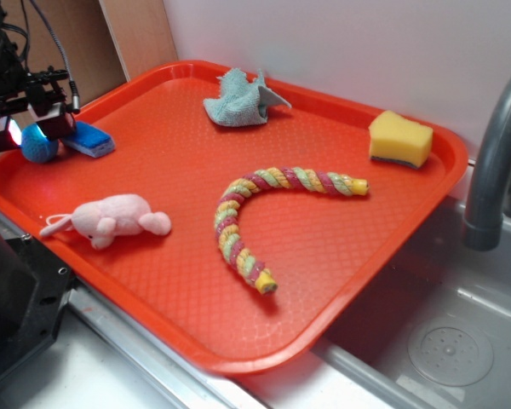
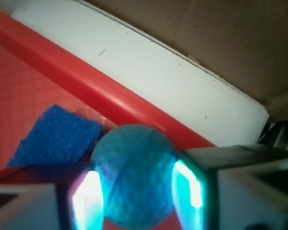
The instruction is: Grab the blue ball.
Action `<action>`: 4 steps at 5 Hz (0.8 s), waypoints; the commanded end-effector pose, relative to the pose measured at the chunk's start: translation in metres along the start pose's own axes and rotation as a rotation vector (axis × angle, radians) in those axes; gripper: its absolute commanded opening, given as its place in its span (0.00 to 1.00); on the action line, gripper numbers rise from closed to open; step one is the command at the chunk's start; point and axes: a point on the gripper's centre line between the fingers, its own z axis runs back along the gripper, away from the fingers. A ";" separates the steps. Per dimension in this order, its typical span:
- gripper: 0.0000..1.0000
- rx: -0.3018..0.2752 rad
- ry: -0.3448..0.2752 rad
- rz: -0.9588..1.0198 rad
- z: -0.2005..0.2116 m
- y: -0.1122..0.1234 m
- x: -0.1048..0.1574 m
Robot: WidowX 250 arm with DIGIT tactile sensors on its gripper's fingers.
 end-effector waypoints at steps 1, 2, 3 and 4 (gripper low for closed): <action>0.00 -0.002 -0.057 -0.113 0.036 0.007 -0.001; 0.00 -0.075 -0.013 -0.352 0.088 -0.039 -0.019; 0.00 -0.157 0.040 -0.589 0.145 -0.070 -0.047; 0.00 -0.200 0.094 -0.831 0.180 -0.078 -0.063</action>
